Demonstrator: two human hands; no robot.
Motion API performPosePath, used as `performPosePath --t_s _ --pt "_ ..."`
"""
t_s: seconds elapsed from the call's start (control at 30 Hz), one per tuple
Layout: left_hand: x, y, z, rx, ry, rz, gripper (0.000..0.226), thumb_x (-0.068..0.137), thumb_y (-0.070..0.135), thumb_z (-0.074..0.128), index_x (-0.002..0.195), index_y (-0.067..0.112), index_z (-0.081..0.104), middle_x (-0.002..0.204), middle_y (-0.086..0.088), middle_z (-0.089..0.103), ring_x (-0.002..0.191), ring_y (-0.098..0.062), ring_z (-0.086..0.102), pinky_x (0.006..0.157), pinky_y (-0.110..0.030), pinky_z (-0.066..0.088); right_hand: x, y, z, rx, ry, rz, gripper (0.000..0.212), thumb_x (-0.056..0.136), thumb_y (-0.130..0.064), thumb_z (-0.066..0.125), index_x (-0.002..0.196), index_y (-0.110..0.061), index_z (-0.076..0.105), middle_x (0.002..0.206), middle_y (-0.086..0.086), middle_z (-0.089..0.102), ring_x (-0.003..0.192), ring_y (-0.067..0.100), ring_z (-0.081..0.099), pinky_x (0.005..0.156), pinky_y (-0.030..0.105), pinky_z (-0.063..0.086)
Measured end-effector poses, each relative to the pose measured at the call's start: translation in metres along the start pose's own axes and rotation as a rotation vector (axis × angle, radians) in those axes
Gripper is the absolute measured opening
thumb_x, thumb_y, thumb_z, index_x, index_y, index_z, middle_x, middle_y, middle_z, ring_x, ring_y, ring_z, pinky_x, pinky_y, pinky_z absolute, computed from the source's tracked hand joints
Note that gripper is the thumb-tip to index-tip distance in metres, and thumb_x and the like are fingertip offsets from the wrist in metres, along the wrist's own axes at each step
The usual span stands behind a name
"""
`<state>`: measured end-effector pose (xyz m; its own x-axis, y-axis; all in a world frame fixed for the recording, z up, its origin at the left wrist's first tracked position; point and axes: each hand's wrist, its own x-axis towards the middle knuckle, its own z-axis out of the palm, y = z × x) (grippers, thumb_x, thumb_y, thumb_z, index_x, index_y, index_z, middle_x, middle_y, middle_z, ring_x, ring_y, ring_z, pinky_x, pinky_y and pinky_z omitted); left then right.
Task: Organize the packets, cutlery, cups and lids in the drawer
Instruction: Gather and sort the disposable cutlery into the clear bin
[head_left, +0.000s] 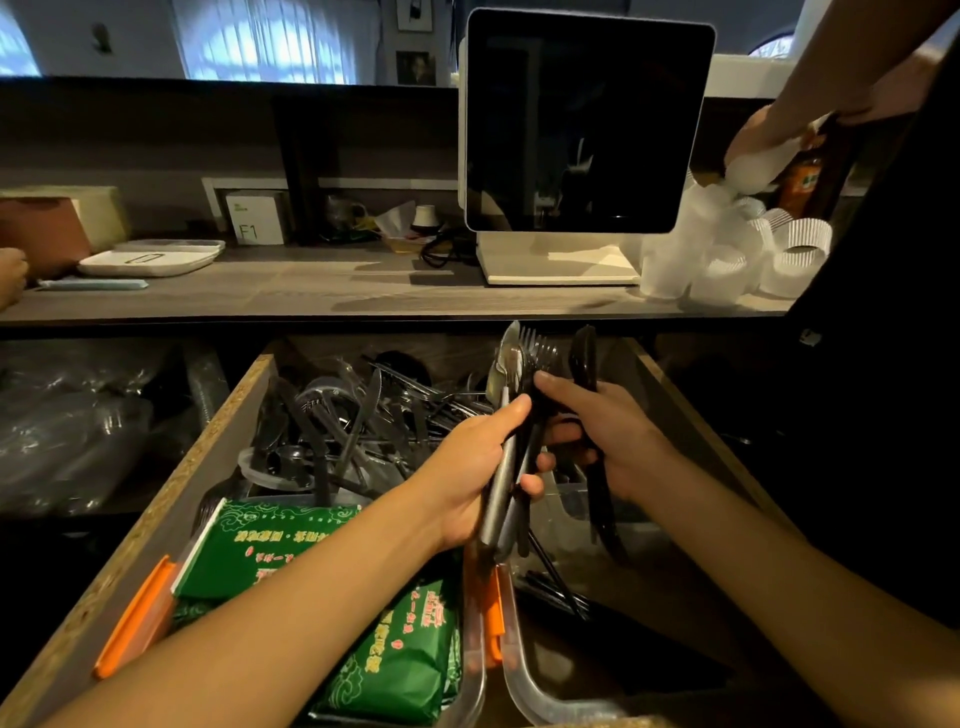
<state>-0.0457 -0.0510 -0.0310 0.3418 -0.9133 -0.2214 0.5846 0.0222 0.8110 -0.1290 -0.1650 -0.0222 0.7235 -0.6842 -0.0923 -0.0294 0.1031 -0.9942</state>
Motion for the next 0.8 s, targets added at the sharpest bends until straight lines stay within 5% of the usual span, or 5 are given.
performPosePath --t_s 0.13,0.3,0.47,0.67,0.8 --pt "0.0 -0.004 0.0 0.029 0.045 0.047 0.03 0.106 0.019 0.045 0.104 -0.003 0.065 0.093 -0.02 0.073 0.063 -0.022 0.069 0.057 -0.034 0.062 -0.009 -0.002 0.003 0.028 -0.046 0.04 0.017 0.091 -0.031 0.065 0.087 -0.014 0.066 0.054 -0.006 0.06 0.039 0.004 0.053 0.037 0.018 0.038" --pt "0.002 -0.008 -0.005 0.037 0.038 0.03 0.026 0.101 0.016 0.054 0.112 -0.004 0.067 0.102 -0.026 0.072 0.09 -0.038 0.072 0.084 -0.05 0.06 -0.012 0.0 0.008 -0.118 -0.049 0.023 0.022 0.09 -0.036 0.067 0.08 -0.016 0.062 0.05 -0.007 0.056 0.038 0.005 0.049 0.038 0.019 0.038" --pt "0.005 -0.008 -0.011 0.051 0.111 0.028 0.028 0.096 0.015 0.062 0.115 -0.006 0.067 0.106 -0.028 0.071 0.093 -0.039 0.072 0.084 -0.05 0.059 -0.005 0.007 0.01 -0.132 0.016 -0.127 0.014 0.091 -0.031 0.066 0.089 -0.018 0.069 0.078 0.002 0.073 0.072 0.019 0.072 0.058 0.027 0.056" --pt "0.006 -0.007 -0.011 0.2 0.102 -0.005 0.029 0.095 0.008 0.062 0.122 -0.001 0.061 0.108 -0.024 0.072 0.095 -0.034 0.073 0.08 -0.046 0.06 0.001 0.01 0.008 -0.189 0.158 -0.199 0.019 0.094 -0.032 0.062 0.095 -0.016 0.072 0.085 0.0 0.075 0.08 0.013 0.072 0.07 0.03 0.058" --pt "0.003 -0.009 -0.008 0.203 0.085 -0.005 0.023 0.099 0.009 0.057 0.118 -0.002 0.063 0.098 -0.019 0.074 0.083 -0.031 0.075 0.063 -0.036 0.061 0.001 0.008 0.007 -0.276 0.166 -0.223 0.028 0.097 -0.036 0.057 0.089 -0.012 0.069 0.07 0.0 0.068 0.054 0.003 0.065 0.045 0.021 0.048"
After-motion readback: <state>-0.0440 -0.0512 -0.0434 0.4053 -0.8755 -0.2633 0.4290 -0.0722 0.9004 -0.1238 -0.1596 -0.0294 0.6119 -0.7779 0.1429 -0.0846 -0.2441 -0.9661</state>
